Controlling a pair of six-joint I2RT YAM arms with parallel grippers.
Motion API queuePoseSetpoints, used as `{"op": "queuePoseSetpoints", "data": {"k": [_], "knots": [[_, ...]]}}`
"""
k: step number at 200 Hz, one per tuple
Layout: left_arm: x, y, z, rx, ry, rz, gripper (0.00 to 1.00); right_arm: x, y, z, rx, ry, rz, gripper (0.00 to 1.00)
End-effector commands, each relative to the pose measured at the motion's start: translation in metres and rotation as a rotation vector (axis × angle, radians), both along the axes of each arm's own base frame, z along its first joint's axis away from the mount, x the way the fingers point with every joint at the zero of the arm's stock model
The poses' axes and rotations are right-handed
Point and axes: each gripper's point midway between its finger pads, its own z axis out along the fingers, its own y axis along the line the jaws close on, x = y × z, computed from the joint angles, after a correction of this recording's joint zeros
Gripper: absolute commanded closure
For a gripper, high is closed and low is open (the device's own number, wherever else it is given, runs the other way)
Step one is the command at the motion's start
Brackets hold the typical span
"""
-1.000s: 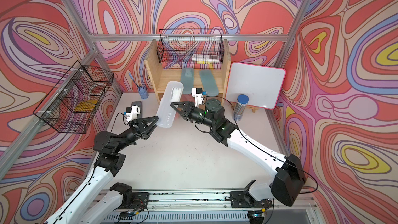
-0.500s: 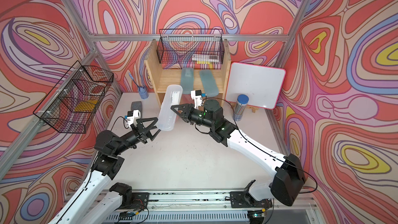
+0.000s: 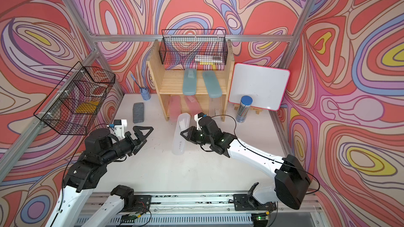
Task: Remove the pencil cases from the shelf
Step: Place the pencil case at the center of the board.
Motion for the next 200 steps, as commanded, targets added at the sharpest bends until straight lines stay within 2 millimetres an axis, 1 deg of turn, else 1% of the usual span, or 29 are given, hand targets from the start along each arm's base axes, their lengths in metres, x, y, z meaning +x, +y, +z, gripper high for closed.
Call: {"op": "queuePoseSetpoints", "data": {"k": [1,18,51,73,76,79,81,84,105,130,160,200], "knots": [[-0.019,0.031,-0.026,0.221,0.105,0.060,0.01,0.004,0.009,-0.013,-0.019,-0.033,-0.029,0.85],[-0.023,0.038,-0.026,0.258,0.117,0.076,0.01,0.003,0.025,-0.024,-0.028,-0.028,-0.015,0.86],[-0.028,0.038,-0.027,0.250,0.117,0.074,0.01,0.002,0.064,-0.047,-0.026,-0.003,0.016,0.86],[-0.032,0.039,-0.032,0.248,0.127,0.076,0.01,0.003,0.091,-0.061,-0.007,0.017,0.032,0.87],[-0.032,0.039,-0.032,0.250,0.128,0.078,0.01,0.002,0.095,-0.062,-0.006,0.016,0.039,0.87],[-0.033,0.040,-0.033,0.251,0.129,0.080,0.01,0.003,0.099,-0.058,0.005,0.010,0.042,0.87],[-0.034,0.040,-0.033,0.251,0.130,0.082,0.01,0.003,0.102,-0.065,-0.005,0.017,0.048,0.87],[-0.035,0.041,-0.033,0.253,0.130,0.084,0.01,0.002,0.106,-0.069,-0.011,0.021,0.054,0.87],[-0.039,0.045,-0.032,0.257,0.126,0.098,0.01,0.005,0.129,-0.081,-0.018,0.039,0.078,0.87],[-0.044,0.046,-0.033,0.252,0.129,0.103,0.01,0.010,0.148,-0.094,0.004,0.070,0.080,0.87],[-0.048,0.047,-0.035,0.252,0.131,0.105,0.01,0.014,0.166,-0.109,0.007,0.104,0.088,0.87],[-0.053,0.049,-0.038,0.259,0.139,0.105,0.01,0.017,0.175,-0.129,-0.004,0.135,0.093,0.87]]}}
